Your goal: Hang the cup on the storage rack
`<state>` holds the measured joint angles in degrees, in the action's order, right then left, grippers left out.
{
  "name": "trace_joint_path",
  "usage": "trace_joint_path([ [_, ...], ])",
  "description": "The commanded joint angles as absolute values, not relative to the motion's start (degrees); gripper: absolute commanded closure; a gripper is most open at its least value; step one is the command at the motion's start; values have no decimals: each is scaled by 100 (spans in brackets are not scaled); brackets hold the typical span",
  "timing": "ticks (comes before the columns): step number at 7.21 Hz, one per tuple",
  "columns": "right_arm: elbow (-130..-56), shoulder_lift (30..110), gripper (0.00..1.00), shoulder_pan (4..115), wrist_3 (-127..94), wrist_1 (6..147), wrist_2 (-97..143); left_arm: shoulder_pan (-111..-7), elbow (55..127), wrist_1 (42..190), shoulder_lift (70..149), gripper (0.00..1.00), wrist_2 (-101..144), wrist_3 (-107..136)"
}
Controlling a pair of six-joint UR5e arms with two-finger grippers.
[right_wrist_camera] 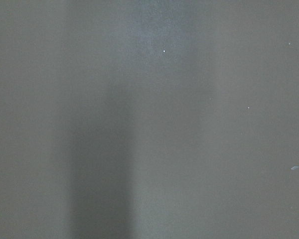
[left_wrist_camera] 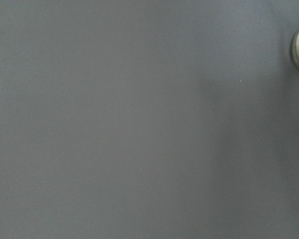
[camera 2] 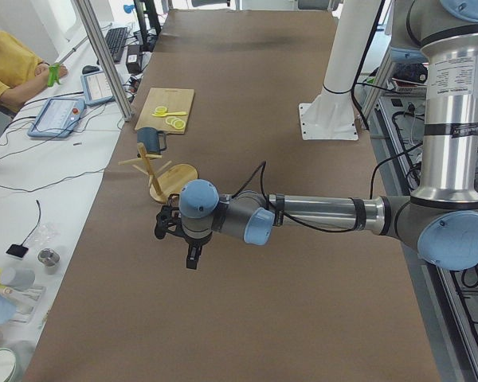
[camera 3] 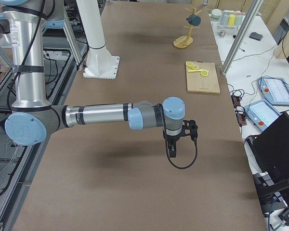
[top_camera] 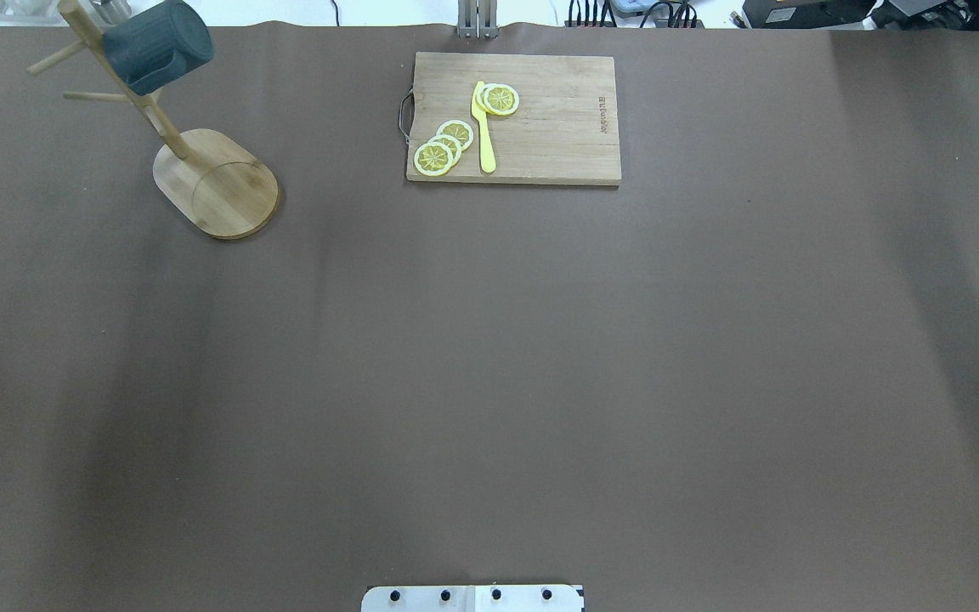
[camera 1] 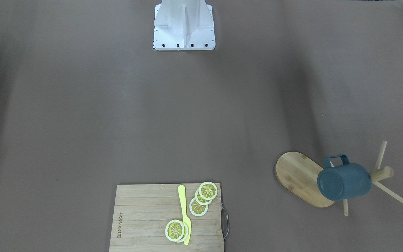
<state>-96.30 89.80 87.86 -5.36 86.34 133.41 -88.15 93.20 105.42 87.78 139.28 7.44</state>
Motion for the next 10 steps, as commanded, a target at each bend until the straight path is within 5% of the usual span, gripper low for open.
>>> trace_joint_path([
  [1, -9624, 8956, 0, 8737, -536, 8640, 13324, -8815, 9316, 10529, 8772, 2, 13878, 738],
  [10, -9598, 8982, 0, 8701, -536, 8631, 13342, -8815, 9246, 10582, 8710, 2, 13755, 738],
])
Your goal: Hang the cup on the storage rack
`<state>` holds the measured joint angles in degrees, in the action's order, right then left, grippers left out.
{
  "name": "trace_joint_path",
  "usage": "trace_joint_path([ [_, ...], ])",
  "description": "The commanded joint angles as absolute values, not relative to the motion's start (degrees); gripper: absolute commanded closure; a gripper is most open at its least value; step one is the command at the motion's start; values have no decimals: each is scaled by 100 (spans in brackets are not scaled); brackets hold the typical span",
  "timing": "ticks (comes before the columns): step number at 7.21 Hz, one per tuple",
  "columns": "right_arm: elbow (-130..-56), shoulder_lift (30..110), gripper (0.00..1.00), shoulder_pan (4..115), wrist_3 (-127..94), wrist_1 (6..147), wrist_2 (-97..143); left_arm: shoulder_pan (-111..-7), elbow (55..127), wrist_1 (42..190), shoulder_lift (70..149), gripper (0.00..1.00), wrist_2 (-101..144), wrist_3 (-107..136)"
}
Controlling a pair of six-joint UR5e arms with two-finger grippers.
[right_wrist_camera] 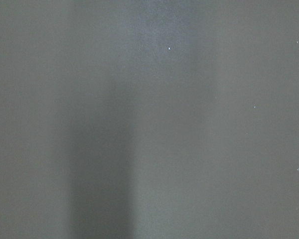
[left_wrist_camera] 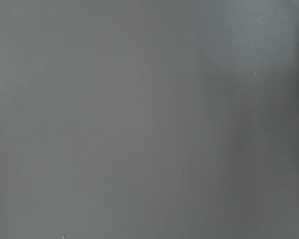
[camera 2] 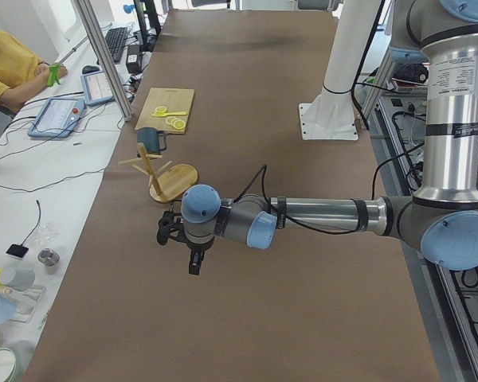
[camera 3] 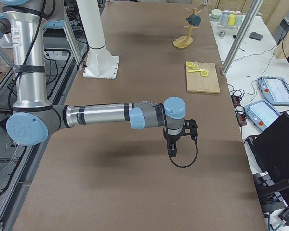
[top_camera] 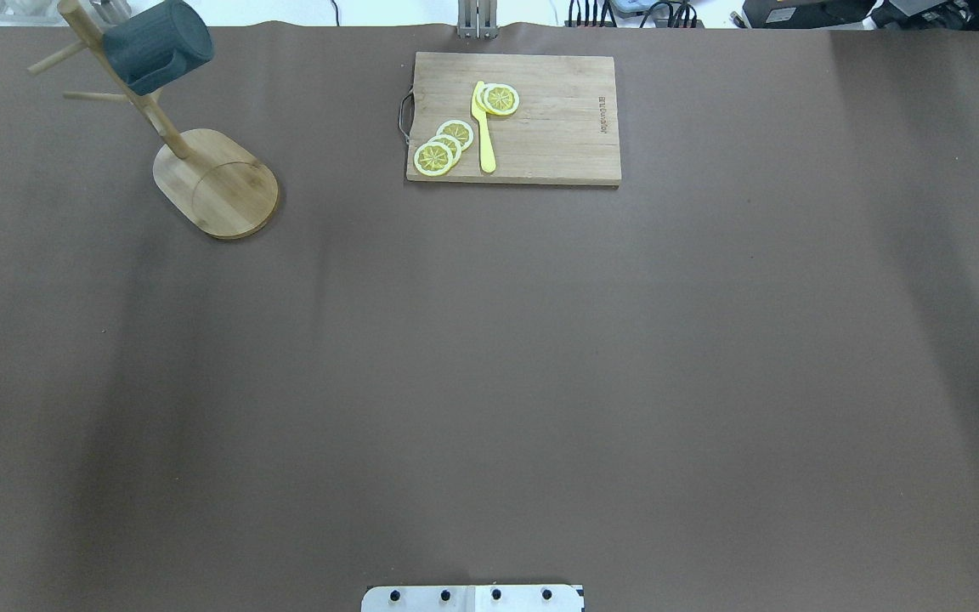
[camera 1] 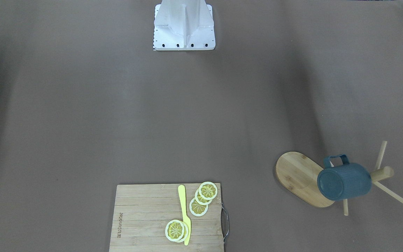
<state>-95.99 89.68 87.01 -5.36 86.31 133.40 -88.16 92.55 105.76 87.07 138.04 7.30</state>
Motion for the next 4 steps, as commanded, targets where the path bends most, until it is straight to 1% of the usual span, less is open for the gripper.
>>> trace_joint_path([
  [1, -9598, 8974, 0, 8701, -536, 8631, 13342, -8815, 9246, 10547, 8719, 2, 13746, 738],
  [4, -9589, 8982, 0, 8701, -536, 8631, 13342, -8815, 9229, 10556, 8692, 2, 13755, 738],
])
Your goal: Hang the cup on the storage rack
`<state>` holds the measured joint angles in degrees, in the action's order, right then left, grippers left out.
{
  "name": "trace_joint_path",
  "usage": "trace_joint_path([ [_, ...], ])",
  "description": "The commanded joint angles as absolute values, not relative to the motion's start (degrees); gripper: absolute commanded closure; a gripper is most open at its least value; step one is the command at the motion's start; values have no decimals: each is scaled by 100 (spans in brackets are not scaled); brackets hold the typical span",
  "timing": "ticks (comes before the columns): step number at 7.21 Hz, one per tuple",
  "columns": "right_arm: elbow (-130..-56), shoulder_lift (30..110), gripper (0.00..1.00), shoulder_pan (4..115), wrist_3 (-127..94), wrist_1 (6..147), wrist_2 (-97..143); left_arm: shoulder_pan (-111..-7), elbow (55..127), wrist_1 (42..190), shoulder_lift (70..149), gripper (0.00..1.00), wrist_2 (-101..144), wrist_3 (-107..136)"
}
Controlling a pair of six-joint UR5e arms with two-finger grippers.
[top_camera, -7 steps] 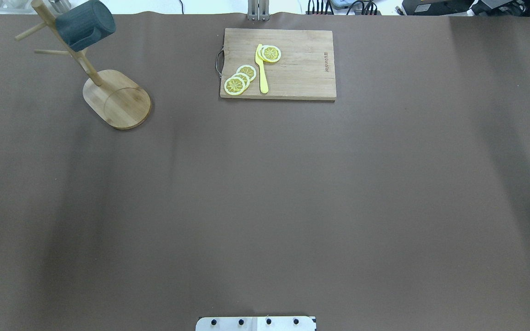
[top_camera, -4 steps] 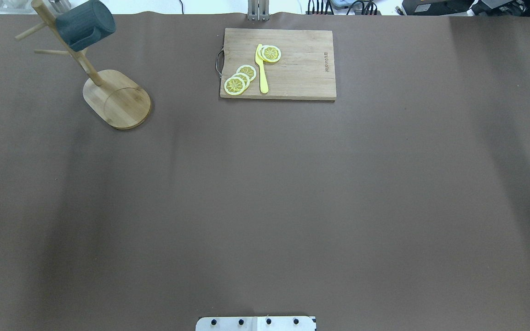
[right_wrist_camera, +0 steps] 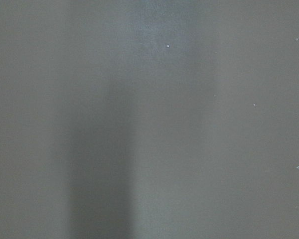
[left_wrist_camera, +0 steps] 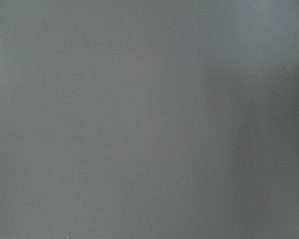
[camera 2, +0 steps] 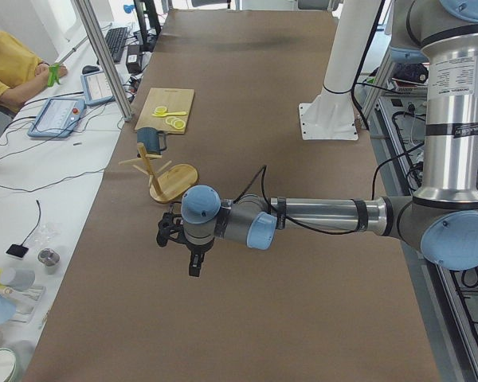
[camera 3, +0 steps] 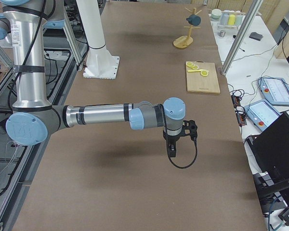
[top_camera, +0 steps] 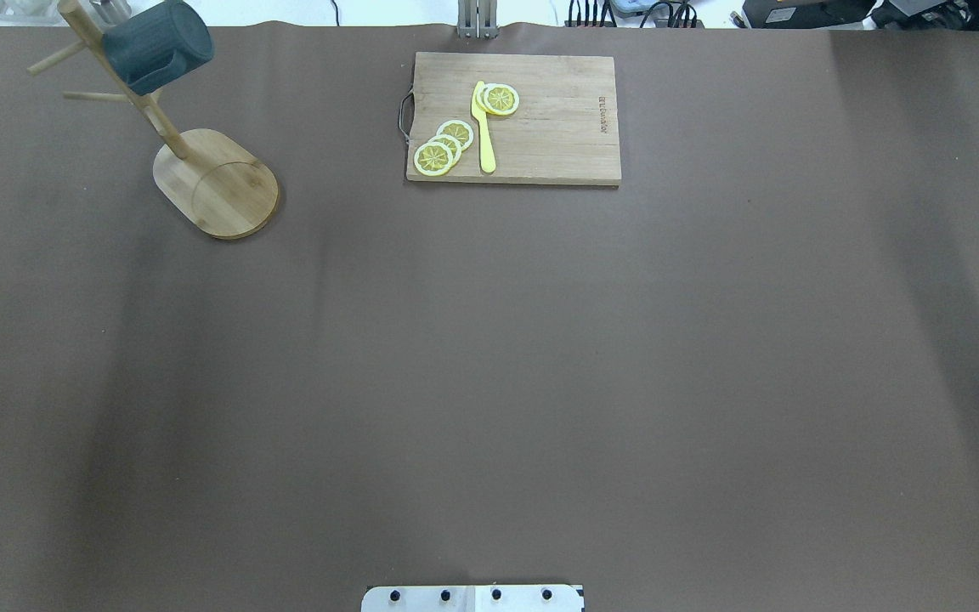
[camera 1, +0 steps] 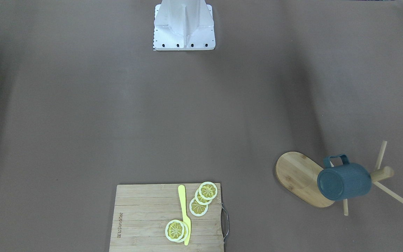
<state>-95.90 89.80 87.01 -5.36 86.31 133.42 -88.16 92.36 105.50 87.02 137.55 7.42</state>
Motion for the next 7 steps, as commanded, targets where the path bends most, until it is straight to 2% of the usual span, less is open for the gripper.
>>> trace_joint_path([
  [1, -9589, 8982, 0, 8701, -536, 8631, 13342, -8815, 9185, 10564, 8692, 2, 13764, 738],
  [7, -9598, 9009, 0, 8701, -536, 8622, 13342, -8815, 9097, 10600, 8684, 2, 13772, 738],
])
